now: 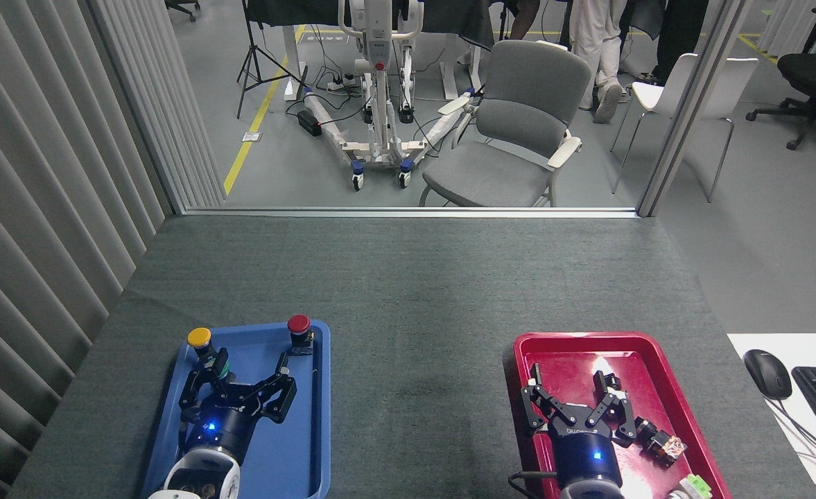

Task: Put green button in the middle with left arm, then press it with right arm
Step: 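Lower the left gripper over the green button on the blue tray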

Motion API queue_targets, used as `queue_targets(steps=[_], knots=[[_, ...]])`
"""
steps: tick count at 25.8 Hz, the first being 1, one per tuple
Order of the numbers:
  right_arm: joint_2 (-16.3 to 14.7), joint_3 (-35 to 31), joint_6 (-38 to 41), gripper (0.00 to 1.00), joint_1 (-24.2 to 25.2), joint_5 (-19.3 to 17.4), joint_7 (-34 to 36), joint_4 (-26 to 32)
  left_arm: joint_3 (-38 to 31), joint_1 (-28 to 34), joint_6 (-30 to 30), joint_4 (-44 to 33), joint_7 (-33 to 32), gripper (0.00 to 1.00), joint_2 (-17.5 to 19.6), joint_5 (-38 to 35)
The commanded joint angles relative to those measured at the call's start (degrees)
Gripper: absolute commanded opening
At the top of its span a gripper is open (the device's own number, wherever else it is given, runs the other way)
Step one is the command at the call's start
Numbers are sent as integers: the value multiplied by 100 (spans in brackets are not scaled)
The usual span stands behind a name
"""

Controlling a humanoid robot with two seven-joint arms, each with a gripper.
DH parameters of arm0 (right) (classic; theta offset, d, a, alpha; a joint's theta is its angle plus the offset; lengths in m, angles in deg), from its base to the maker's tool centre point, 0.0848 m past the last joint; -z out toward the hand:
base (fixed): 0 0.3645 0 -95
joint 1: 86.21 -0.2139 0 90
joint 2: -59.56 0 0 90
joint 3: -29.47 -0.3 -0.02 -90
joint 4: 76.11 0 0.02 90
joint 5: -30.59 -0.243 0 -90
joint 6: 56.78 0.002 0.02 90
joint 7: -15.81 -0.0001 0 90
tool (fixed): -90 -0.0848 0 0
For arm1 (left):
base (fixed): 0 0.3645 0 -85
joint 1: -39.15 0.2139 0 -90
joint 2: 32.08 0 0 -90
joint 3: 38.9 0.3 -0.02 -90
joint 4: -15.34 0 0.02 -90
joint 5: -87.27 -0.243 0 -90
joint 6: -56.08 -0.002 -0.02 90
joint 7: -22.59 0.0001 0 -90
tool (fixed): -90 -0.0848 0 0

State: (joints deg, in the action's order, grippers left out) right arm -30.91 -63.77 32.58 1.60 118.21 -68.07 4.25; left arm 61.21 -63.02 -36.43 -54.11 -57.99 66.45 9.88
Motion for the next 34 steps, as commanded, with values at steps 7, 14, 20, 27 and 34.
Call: queue_targets(steps=[7, 14, 20, 27, 34], knots=[[-40, -141, 178, 100, 8, 10, -331, 209, 80, -400, -329, 1118, 341, 100, 17, -268], [-32, -141, 178, 100, 26, 10, -322, 279, 71, -321, -373, 1127, 393, 100, 87, -224], [-49, -150, 186, 100, 26, 10, -287, 314, 62, -49, -338, 784, 411, 100, 184, -189], [-128, -141, 178, 100, 8, -8, -287, 314, 62, 944, -268, -508, 420, 100, 623, 364], [-199, -159, 186, 100, -1, -25, -313, 341, 44, 461, 5, 520, 429, 100, 729, 953]])
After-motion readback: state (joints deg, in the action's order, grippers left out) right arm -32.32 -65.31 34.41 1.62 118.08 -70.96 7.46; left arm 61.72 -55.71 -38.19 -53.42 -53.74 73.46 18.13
